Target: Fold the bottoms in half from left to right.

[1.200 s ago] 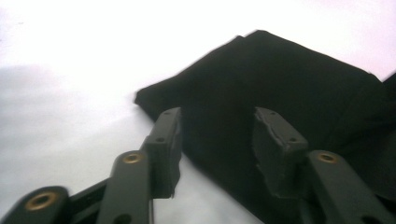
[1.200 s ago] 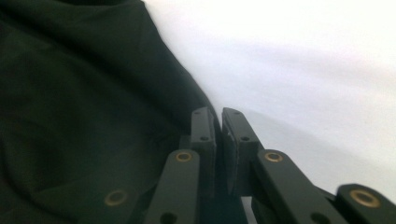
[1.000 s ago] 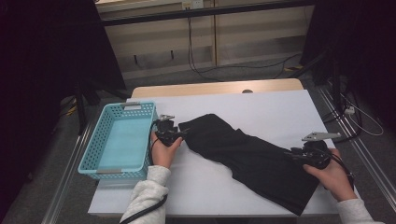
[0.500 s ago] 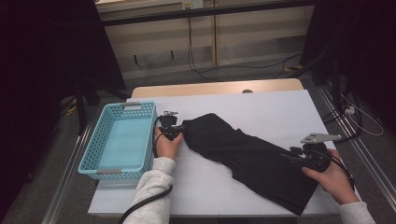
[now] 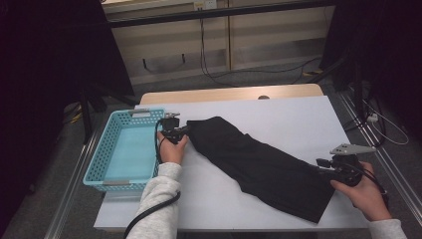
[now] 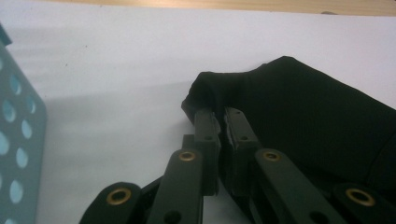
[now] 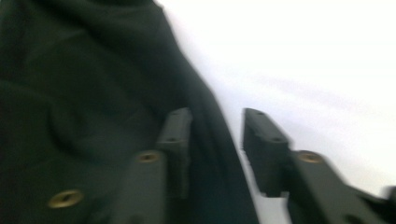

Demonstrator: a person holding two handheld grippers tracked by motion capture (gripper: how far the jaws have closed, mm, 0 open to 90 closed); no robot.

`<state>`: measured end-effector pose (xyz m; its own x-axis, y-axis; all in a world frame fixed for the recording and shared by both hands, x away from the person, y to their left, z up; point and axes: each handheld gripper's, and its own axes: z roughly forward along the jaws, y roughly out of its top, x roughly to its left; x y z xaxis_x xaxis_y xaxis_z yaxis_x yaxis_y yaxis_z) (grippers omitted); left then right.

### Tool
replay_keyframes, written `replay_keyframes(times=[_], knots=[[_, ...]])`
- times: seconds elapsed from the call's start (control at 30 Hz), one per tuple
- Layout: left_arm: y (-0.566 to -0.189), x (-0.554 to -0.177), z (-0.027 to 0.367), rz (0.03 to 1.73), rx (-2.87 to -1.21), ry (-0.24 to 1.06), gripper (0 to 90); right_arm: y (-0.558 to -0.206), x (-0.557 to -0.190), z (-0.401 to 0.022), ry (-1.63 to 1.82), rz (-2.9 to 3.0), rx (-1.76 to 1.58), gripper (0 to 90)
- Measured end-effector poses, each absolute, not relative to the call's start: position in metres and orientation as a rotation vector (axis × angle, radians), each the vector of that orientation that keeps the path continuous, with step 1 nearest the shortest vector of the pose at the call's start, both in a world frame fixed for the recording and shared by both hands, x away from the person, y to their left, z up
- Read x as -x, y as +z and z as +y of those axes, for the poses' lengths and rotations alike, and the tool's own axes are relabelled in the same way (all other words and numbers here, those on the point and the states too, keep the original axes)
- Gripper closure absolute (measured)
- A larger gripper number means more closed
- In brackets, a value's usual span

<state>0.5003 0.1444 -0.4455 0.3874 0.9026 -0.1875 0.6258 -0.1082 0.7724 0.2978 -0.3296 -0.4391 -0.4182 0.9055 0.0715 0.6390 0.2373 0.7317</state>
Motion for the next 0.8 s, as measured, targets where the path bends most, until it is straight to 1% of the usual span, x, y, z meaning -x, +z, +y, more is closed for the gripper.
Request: replay_keyframes(times=[0.07,0.1,0.23,0.3,0.37,0.43,0.47,0.5,0.57,0.63,0.73,0.77,0.8], knots=[[-0.446,-0.500,0.146,1.335,-1.831,0.434,85.1,-0.440,-0.297,-0.329,0.994,2.155,-1.418,66.6],[-0.446,-0.499,0.147,1.338,-1.828,0.441,85.1,-0.441,-0.295,-0.328,0.955,2.167,-1.416,71.4],[-0.446,-0.499,0.147,1.338,-1.832,0.435,83.9,-0.446,-0.295,-0.329,0.938,2.169,-1.449,73.7],[-0.446,-0.498,0.145,1.337,-1.852,0.413,81.5,-0.451,-0.296,-0.329,0.933,2.185,-1.457,74.9],[-0.446,-0.496,0.144,1.326,-1.855,0.411,75.4,-0.456,-0.299,-0.327,0.910,2.189,-1.447,73.2],[-0.446,-0.495,0.143,1.321,-1.861,0.409,64.0,-0.457,-0.299,-0.327,0.908,2.179,-1.449,73.5],[-0.446,-0.493,0.143,1.311,-1.872,0.398,61.1,-0.457,-0.300,-0.325,0.926,2.195,-1.446,83.7],[-0.446,-0.491,0.141,1.295,-1.899,0.402,57.2,-0.456,-0.300,-0.325,0.920,2.194,-1.437,88.7],[-0.446,-0.488,0.140,1.280,-1.909,0.401,48.8,-0.456,-0.301,-0.324,0.901,2.203,-1.407,89.7],[-0.446,-0.485,0.138,1.265,-1.914,0.394,44.4,-0.453,-0.302,-0.327,0.902,2.181,-1.416,89.7],[-0.445,-0.481,0.135,1.240,-1.931,0.390,42.6,-0.449,-0.302,-0.333,0.932,2.141,-1.427,89.7],[-0.446,-0.478,0.133,1.218,-1.944,0.385,40.8,-0.447,-0.303,-0.338,0.934,2.106,-1.442,87.9],[-0.446,-0.478,0.133,1.218,-1.944,0.385,38.8,-0.447,-0.303,-0.338,0.934,2.106,-1.442,87.9]])
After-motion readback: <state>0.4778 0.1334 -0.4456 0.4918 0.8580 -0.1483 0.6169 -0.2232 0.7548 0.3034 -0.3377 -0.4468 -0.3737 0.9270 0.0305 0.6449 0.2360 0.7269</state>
